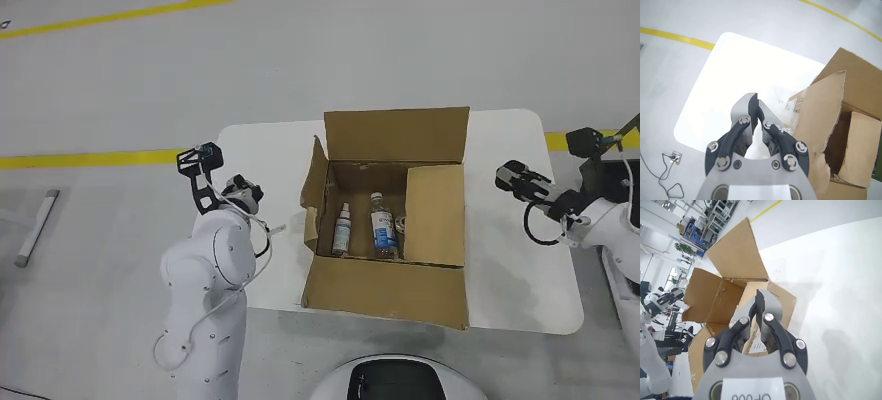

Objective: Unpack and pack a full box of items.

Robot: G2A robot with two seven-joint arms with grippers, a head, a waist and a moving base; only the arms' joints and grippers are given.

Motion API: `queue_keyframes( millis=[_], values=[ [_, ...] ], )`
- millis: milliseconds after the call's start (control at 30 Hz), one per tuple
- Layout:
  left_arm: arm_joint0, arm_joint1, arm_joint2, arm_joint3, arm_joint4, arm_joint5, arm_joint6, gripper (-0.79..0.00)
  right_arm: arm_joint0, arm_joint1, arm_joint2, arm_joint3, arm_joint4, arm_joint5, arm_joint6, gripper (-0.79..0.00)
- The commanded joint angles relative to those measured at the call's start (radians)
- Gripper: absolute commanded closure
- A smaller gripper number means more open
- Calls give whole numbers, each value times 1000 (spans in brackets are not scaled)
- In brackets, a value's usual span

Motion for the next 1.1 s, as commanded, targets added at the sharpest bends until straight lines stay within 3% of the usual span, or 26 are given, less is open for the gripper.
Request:
queue_keyframes(
  millis=[0,167,567,833,1067],
  values=[
    [8,-3,8,36,-35,6,-8,0,29,-2,7,66,52,34,-37,0],
    [11,-12,50,87,-118,-4,0,0,140,-7,-12,220,175,101,-77,0],
    [-23,-39,202,127,-318,-33,35,0,455,-20,-216,559,140,105,-45,0],
    [-51,-50,279,160,-361,-61,26,0,602,-37,-312,691,196,10,16,0],
    [-52,-51,294,177,-361,-62,10,0,627,-38,-314,721,325,-112,106,0]
  ],
)
